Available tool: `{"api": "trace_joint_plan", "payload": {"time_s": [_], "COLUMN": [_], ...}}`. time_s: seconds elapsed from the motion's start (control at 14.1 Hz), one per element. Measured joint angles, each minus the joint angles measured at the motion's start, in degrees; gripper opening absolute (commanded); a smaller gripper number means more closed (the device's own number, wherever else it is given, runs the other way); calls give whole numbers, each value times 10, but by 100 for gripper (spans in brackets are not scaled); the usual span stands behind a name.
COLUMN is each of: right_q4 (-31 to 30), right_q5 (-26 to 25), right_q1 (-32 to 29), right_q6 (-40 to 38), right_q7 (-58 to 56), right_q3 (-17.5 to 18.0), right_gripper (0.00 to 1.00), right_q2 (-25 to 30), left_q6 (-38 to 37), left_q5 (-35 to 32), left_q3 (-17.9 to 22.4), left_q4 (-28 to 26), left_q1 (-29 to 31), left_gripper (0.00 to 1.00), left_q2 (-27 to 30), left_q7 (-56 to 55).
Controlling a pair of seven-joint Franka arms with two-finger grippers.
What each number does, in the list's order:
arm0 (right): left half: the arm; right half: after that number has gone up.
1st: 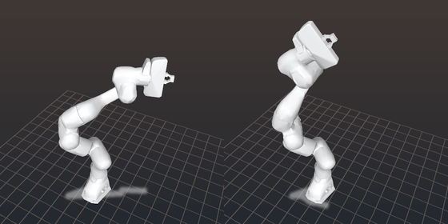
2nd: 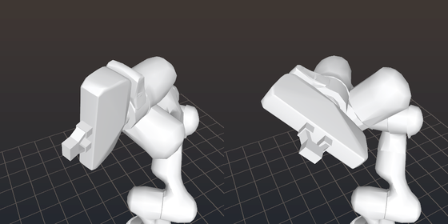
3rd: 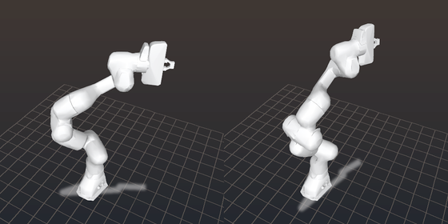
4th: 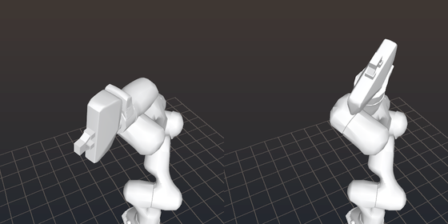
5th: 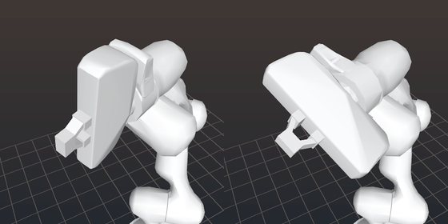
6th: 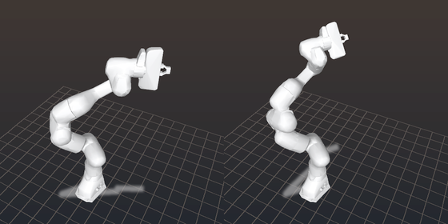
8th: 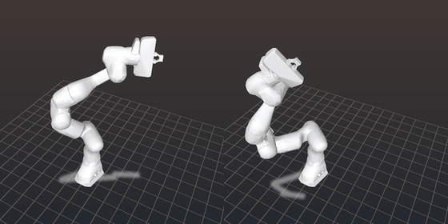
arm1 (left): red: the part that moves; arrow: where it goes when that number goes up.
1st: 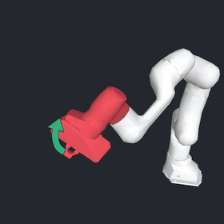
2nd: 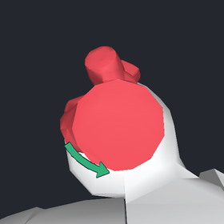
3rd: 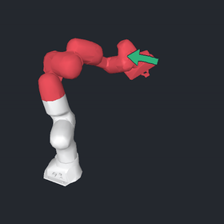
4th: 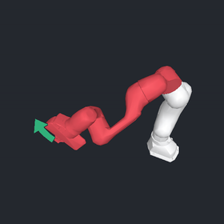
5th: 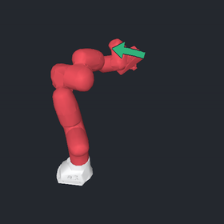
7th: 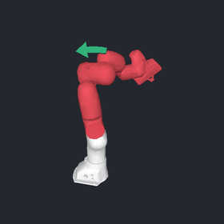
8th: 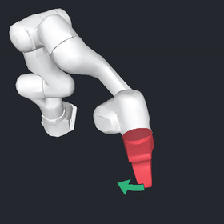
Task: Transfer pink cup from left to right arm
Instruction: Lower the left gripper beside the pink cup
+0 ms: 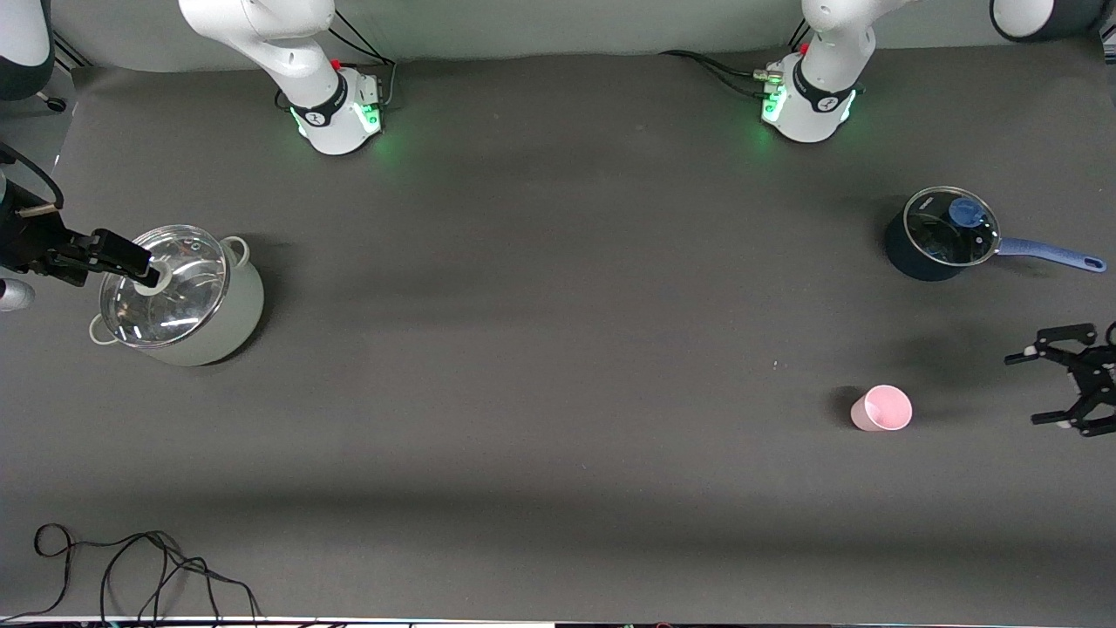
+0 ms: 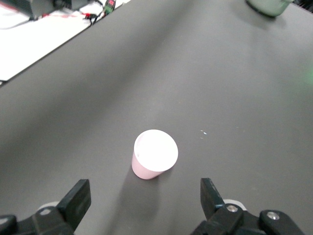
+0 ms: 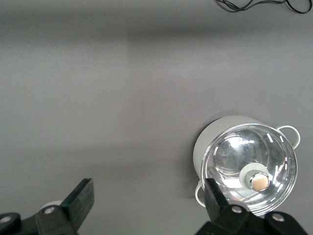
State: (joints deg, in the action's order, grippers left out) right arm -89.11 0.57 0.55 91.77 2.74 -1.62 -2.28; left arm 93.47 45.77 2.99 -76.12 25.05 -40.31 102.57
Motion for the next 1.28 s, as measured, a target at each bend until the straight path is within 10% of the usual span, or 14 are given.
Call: {"api": "trace_joint_plan", "payload": {"time_s": [0.71,1.28], "right_q4": [0,0], "right_q5": [0,0], "right_q1": [0,0], "right_q6": [0,0], "right_q7": [0,0], "right_q3": [0,0], "right_gripper": [100,100], "right_q2": [0,0], "left_q6": [63,64], "left_q5": [188,213], "left_q3": [-3,-5], "left_q4": [-56,-114], "left_q1": [21,21], "left_gripper": [99,99], "left_q2": [-132,-140], "left_q7": [353,397]}}
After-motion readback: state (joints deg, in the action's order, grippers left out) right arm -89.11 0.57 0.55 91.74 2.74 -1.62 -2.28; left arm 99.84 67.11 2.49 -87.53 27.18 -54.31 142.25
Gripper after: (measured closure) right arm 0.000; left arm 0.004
